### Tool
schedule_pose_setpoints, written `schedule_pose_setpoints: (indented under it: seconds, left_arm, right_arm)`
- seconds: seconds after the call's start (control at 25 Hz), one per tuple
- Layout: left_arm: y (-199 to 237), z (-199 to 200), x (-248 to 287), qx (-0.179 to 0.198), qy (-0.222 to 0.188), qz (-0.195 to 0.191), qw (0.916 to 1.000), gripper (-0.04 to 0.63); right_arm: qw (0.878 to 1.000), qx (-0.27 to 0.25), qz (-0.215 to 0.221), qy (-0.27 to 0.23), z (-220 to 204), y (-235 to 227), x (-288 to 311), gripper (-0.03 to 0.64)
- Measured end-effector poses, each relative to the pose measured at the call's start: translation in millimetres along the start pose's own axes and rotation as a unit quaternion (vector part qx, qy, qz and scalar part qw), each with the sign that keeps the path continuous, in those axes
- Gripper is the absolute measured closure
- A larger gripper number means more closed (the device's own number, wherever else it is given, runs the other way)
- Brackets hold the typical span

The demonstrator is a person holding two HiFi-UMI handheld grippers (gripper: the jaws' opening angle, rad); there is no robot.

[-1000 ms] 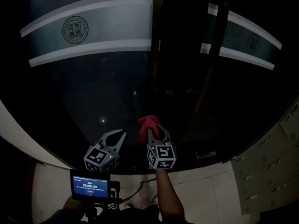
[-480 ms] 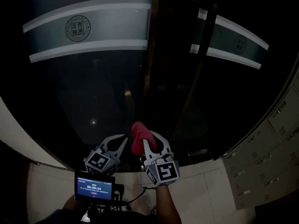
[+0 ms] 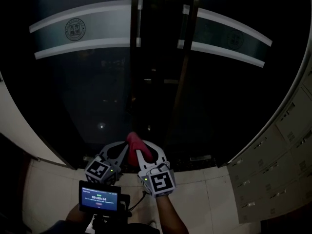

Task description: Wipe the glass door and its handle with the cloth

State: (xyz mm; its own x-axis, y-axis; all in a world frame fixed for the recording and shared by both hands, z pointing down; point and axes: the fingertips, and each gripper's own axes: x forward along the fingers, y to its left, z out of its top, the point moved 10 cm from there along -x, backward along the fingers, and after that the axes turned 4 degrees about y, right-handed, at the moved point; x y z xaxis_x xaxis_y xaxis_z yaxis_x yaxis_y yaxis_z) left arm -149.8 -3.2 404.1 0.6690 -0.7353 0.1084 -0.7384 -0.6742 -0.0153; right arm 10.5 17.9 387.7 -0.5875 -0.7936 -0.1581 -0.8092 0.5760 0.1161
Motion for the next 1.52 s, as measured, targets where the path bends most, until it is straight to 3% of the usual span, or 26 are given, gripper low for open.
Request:
schedule_pose_setpoints:
  seconds: [0.2,0.4,0.88,1.28,1.52]
  left_arm:
    - [-57.8,1.6,-7.0,-0.009,0.003,0.02,0.9998,0.583]
    - [-80.7,5.8,-14.4,-0.004,0.003,0.028,0.9996,0.583]
    - [-69.2,21.9,-37.7,-0.009,-0.037,0.072,0.9967,0.583]
    - [-73.4,25.1,-55.0,-0.003,-0.045,0.059,0.9972,0.583]
    - [-72.0,21.1,-61.1,-0.006,-0.04,0.053,0.9978,0.583]
  right_arm:
    - [1.0,0.004,0.019,-0.003,4.2,-14.7,-52.6,0.589]
    - [1.0,0.014,0.018,0.0,16.5,-14.0,-79.2,0.589]
    - [0.999,0.022,-0.013,-0.02,20.3,-4.3,-83.5,0.589]
    - [0.999,0.017,-0.024,-0.033,20.4,12.1,-82.6,0.591]
    - [1.0,0.022,-0.017,-0.014,22.6,24.6,-84.8,0.589]
